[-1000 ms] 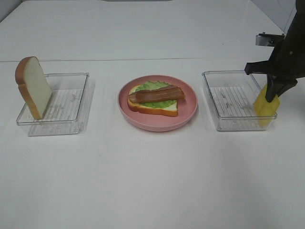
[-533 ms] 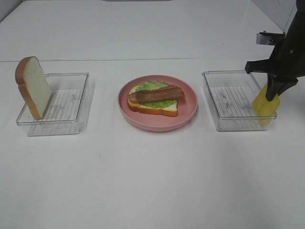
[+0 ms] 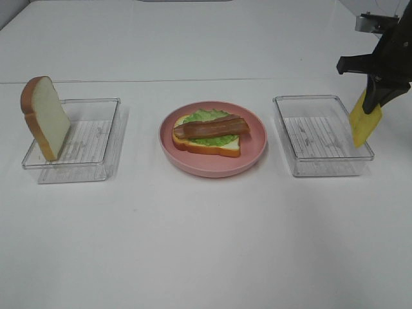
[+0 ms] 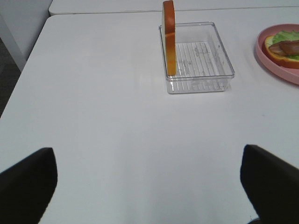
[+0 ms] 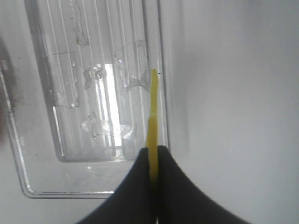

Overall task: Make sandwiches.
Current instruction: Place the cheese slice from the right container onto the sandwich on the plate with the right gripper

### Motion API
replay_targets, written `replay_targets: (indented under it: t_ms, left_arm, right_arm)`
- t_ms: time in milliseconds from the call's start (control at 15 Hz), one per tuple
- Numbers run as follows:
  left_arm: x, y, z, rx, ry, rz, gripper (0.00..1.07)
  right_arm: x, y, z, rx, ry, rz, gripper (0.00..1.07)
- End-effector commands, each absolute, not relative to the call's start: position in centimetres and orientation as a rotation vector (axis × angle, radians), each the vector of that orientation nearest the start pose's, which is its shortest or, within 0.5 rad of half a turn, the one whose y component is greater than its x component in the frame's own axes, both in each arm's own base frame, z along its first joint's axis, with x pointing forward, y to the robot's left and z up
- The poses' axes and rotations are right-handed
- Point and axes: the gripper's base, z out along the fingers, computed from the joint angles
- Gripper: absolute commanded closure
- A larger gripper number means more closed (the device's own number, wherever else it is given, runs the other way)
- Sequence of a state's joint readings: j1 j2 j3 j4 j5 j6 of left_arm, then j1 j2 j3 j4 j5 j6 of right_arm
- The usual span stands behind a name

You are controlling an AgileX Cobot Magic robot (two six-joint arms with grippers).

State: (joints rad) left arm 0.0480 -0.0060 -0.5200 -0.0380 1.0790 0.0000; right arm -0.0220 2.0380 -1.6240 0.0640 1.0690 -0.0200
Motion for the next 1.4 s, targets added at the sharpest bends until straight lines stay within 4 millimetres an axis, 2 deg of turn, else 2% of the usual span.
replay_targets:
  t_ms: [67,267,333,467,533,733,800,1067,1400]
  left_arm:
    - [-0.9,-0.4,28.1,-0.046,2.032,-0.019,0.06]
    - [-0.9,-0.4,28.1,-0.046,2.032,-0.019,0.06]
    - [-0.9,-0.4,28.1,-0.046,2.032,-0.019,0.06]
    - [-0.9,-0.4,28.1,-0.046,2.032,-0.019,0.06]
    - [-0.9,-0.4,28.1,-0.046,2.032,-0.019,0.06]
    - [-0.9,-0.4,28.1,-0.046,2.032,-0.019,0.06]
    - [-0.9,-0.4,28.1,-0.046,2.032,-0.019,0.06]
    - [-0.9,-0.4,28.1,-0.046,2.032,-0.019,0.06]
    - [-0.9,-0.4,28.1,-0.046,2.032,-0.019,0.06]
  right_arm:
    - [41.9,0.0,21.9,0.032,2.938,0.145,1.07]
    - [41.7,2.0,22.9,-0.036,2.913,0.175,1.07]
    - [41.5,4.3,23.1,-0.119,2.901,0.184,1.07]
    - [41.3,6.7,23.1,-0.198,2.89,0.194,1.07]
    - [41.0,9.0,23.1,-0.269,2.872,0.207,1.07]
    - [40.0,14.2,23.4,-0.394,2.814,0.291,1.07]
    - [39.8,15.0,23.4,-0.411,2.805,0.306,1.07]
    - [38.5,20.1,23.6,-0.501,2.701,0.419,1.07]
    - [38.4,22.5,24.2,-0.461,2.594,0.576,1.07]
